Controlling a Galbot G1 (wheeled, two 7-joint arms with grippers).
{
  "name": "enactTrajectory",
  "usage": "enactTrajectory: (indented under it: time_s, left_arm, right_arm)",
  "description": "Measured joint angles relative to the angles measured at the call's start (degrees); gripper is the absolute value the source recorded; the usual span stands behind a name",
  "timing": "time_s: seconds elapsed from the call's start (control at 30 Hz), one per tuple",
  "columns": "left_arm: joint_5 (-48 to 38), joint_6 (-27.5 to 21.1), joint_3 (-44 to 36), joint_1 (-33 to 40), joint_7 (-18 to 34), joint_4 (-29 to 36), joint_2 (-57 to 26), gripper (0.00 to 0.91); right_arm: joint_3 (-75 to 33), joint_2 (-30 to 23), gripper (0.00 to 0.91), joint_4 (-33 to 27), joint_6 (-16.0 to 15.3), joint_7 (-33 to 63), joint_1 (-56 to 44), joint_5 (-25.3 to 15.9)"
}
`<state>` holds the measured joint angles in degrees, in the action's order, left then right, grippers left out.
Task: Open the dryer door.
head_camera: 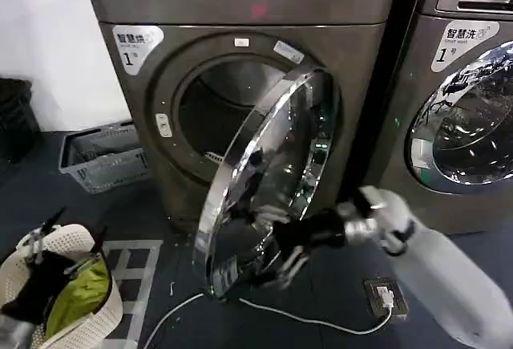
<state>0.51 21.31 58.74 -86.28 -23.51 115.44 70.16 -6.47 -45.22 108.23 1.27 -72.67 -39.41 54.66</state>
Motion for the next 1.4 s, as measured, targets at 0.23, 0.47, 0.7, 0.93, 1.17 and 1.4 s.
enactTrajectory:
  time_s: [0.23,0.47,0.7,0.93,1.17,1.4]
  left_arm:
    - [-0.2,-3.79,-9.7,8.53,1.24,-2.97,-1.48,0.907]
    - [0.28,-4.76,-21.08,18.18,1.31,-6.9,-1.82,0.907]
    - [-0.46,-3.32,-30.52,24.23,-0.47,-9.89,-2.54,0.907]
    - [-0.11,-3.18,-39.52,27.85,-0.75,-10.98,-2.03,0.907]
    - [0.4,-3.19,-46.83,31.51,-1.03,-12.39,-0.74,0.907]
    - [0.92,-3.33,-52.22,34.85,-1.23,-13.72,0.72,0.907]
  right_arm:
    - [-15.64,4.4,0.907,3.95,2.94,1.72,-13.77,-0.3]
    - [-37.89,4.15,0.907,1.86,9.06,4.25,-29.84,-3.36]
    - [-60.93,-3.23,0.907,2.84,12.61,19.91,-44.29,-10.16]
    - [-80.94,-11.67,0.907,2.32,5.42,49.97,-52.13,-31.26]
    - [-93.32,-17.09,0.907,-1.55,1.49,69.28,-53.82,-39.18]
    - [-101.43,-19.88,0.907,-8.83,0.86,75.59,-53.84,-42.12]
